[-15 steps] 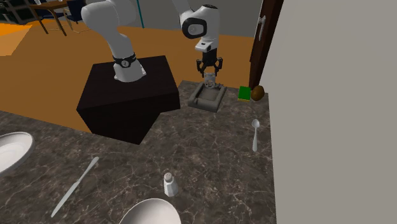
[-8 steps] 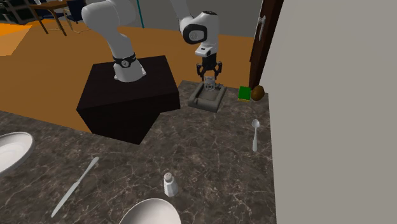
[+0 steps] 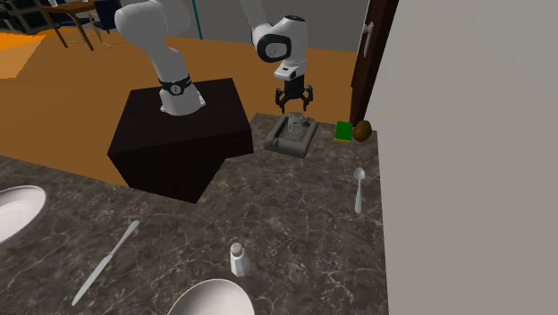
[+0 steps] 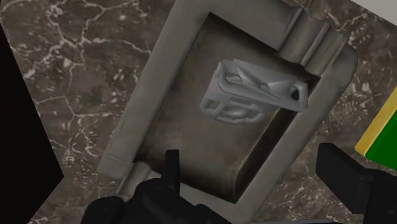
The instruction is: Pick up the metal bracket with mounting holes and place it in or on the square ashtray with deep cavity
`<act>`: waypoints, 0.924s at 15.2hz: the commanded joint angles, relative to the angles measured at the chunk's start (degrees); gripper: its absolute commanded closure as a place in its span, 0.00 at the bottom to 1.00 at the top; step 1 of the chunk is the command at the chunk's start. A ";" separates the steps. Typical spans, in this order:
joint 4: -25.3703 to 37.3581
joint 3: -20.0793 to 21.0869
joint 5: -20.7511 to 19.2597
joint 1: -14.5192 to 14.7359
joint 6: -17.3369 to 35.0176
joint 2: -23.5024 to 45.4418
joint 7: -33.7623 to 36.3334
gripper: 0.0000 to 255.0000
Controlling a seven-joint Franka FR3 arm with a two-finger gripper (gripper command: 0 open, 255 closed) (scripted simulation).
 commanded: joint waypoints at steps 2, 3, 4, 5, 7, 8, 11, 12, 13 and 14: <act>0.00 0.00 0.00 0.00 0.00 0.00 0.00 0.00; -0.61 2.00 2.23 -1.55 -1.46 -2.15 -1.67 0.00; -1.12 4.01 4.60 -3.09 -2.96 -4.32 -3.41 0.00; -1.55 5.90 7.15 -4.50 -4.50 -6.52 -5.27 0.00; -1.81 7.20 9.31 -5.42 -5.74 -8.28 -6.83 0.00; -1.82 7.18 9.32 -5.40 -5.73 -8.28 -6.84 0.00; -1.81 7.17 9.32 -5.40 -5.73 -8.28 -6.84 0.00; -1.81 7.17 9.32 -5.40 -5.73 -8.28 -6.84 0.00; -1.81 7.17 9.32 -5.40 -5.73 -8.28 -6.84 0.00; -1.81 7.17 9.32 -5.40 -5.73 -8.28 -6.84 0.00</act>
